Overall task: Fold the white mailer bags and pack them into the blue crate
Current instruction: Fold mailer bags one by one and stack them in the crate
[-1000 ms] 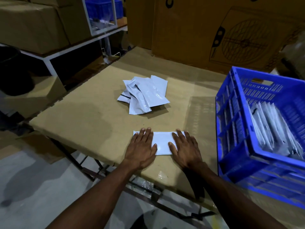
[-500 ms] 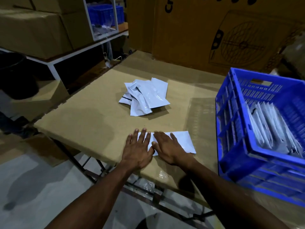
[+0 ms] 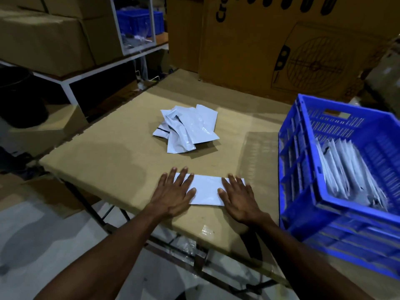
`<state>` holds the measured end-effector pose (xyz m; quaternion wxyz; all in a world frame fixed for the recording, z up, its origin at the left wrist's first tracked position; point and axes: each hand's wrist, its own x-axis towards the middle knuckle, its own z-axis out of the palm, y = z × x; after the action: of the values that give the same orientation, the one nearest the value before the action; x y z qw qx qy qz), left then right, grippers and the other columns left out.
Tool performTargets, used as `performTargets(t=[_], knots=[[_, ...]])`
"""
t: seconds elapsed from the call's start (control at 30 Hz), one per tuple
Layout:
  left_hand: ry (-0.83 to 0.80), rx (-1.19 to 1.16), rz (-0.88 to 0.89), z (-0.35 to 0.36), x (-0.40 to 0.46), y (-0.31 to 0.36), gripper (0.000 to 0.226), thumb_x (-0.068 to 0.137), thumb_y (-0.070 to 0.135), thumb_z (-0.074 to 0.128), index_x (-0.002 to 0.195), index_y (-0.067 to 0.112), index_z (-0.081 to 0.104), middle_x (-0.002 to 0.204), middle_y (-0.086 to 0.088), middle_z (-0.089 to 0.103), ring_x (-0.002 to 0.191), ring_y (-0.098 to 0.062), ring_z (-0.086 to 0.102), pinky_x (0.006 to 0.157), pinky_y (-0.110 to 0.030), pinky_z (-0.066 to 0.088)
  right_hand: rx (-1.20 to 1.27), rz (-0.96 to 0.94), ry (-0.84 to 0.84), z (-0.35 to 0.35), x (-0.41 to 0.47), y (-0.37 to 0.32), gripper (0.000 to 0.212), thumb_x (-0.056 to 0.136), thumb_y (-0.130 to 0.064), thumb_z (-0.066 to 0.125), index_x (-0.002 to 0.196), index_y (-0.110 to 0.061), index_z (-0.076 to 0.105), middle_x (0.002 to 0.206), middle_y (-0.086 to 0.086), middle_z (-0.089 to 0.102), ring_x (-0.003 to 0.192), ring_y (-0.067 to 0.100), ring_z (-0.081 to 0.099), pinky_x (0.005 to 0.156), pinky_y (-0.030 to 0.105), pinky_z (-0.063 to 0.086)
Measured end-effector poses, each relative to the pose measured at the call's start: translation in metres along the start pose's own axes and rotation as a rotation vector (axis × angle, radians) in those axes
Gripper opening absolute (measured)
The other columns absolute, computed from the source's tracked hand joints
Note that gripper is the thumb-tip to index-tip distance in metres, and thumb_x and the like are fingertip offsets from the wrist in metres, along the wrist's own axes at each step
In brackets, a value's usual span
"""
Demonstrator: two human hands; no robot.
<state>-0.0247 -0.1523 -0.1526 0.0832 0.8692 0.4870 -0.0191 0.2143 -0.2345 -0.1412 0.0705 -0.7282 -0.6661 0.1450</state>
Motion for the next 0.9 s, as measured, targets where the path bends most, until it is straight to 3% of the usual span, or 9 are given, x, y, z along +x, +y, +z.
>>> performTargets(t=[0.07, 0.13, 0.23, 0.3, 0.37, 0.53, 0.63, 0.8, 0.9], knots=[[0.079, -0.076, -0.033, -0.006, 0.000, 0.002, 0.077, 0.095, 0.064, 0.003, 0.161, 0.027, 0.014, 0.170, 0.001, -0.003, 0.156, -0.026, -0.006, 0.123, -0.050, -0.003, 0.038, 0.050, 0.068, -0.004, -0.001, -0.004, 0.064, 0.101, -0.056, 0.007, 0.156, -0.027, 0.022, 0.165, -0.007, 0.014, 0.153, 0.018, 0.003, 0.118, 0.055, -0.005], [0.223, -0.082, 0.017, -0.014, 0.000, 0.016, 0.072, 0.099, 0.050, 0.016, 0.149, 0.008, 0.046, 0.160, -0.013, 0.035, 0.149, -0.032, 0.030, 0.121, -0.047, 0.013, -0.006, -0.014, 0.240, -0.007, -0.002, -0.004, 0.065, 0.098, -0.049, 0.009, 0.151, -0.020, 0.034, 0.158, -0.006, 0.033, 0.150, 0.019, 0.019, 0.117, 0.059, 0.000], [0.320, -0.316, 0.179, -0.013, 0.006, 0.053, 0.050, 0.096, 0.022, 0.039, 0.131, -0.008, 0.058, 0.136, -0.026, 0.059, 0.125, -0.040, 0.059, 0.110, -0.041, 0.032, 0.048, -0.208, 0.287, -0.007, 0.003, 0.000, 0.058, 0.097, -0.039, 0.023, 0.141, -0.009, 0.046, 0.143, 0.007, 0.053, 0.136, 0.030, 0.044, 0.109, 0.055, 0.026], [0.267, -0.456, 0.186, -0.012, 0.003, 0.078, 0.050, 0.095, 0.020, 0.040, 0.134, -0.009, 0.055, 0.136, -0.026, 0.059, 0.125, -0.040, 0.058, 0.108, -0.043, 0.037, 0.096, -0.268, 0.222, -0.002, 0.004, -0.003, 0.053, 0.096, -0.033, 0.029, 0.138, -0.008, 0.048, 0.132, 0.010, 0.059, 0.120, 0.035, 0.054, 0.096, 0.050, 0.041], [0.235, -0.416, 0.211, -0.001, 0.002, 0.088, 0.054, 0.094, 0.024, 0.033, 0.135, -0.004, 0.055, 0.135, -0.020, 0.061, 0.125, -0.036, 0.059, 0.107, -0.045, 0.043, 0.068, -0.261, 0.209, 0.004, 0.001, -0.004, 0.050, 0.099, -0.034, 0.027, 0.142, -0.015, 0.045, 0.135, 0.003, 0.057, 0.125, 0.029, 0.051, 0.098, 0.046, 0.041], [0.194, -0.107, 0.133, 0.015, 0.003, 0.076, 0.059, 0.098, 0.037, 0.027, 0.143, 0.012, 0.055, 0.147, -0.005, 0.055, 0.137, -0.025, 0.050, 0.112, -0.046, 0.040, -0.083, -0.142, 0.201, 0.017, -0.008, 0.000, 0.054, 0.103, -0.044, 0.018, 0.150, -0.027, 0.040, 0.156, -0.008, 0.038, 0.144, 0.023, 0.034, 0.115, 0.049, 0.031], [0.165, -0.055, 0.090, 0.015, 0.002, 0.064, 0.072, 0.097, 0.052, 0.008, 0.156, 0.021, 0.037, 0.164, 0.003, 0.029, 0.151, -0.023, 0.026, 0.121, -0.046, 0.021, -0.120, -0.104, 0.175, 0.014, -0.008, 0.003, 0.061, 0.100, -0.053, 0.012, 0.149, -0.029, 0.040, 0.160, -0.005, 0.032, 0.146, 0.026, 0.030, 0.117, 0.049, 0.027], [0.129, -0.008, 0.017, 0.007, -0.009, 0.037, 0.077, 0.093, 0.057, -0.001, 0.160, 0.027, 0.023, 0.168, 0.006, 0.012, 0.155, -0.025, 0.012, 0.123, -0.047, 0.010, -0.051, -0.027, 0.059, 0.004, -0.010, 0.002, 0.088, 0.088, -0.073, -0.009, 0.156, -0.028, 0.024, 0.166, -0.003, 0.013, 0.152, 0.022, 0.011, 0.121, 0.046, 0.009], [0.118, 0.010, -0.017, 0.007, -0.012, 0.032, 0.076, 0.092, 0.056, -0.001, 0.161, 0.030, 0.019, 0.169, 0.007, 0.009, 0.155, -0.028, 0.008, 0.123, -0.052, 0.009, -0.119, 0.005, 0.031, -0.006, -0.008, -0.005, 0.070, 0.099, -0.059, 0.005, 0.155, -0.022, 0.026, 0.165, -0.001, 0.015, 0.152, 0.029, 0.007, 0.117, 0.059, 0.004]])
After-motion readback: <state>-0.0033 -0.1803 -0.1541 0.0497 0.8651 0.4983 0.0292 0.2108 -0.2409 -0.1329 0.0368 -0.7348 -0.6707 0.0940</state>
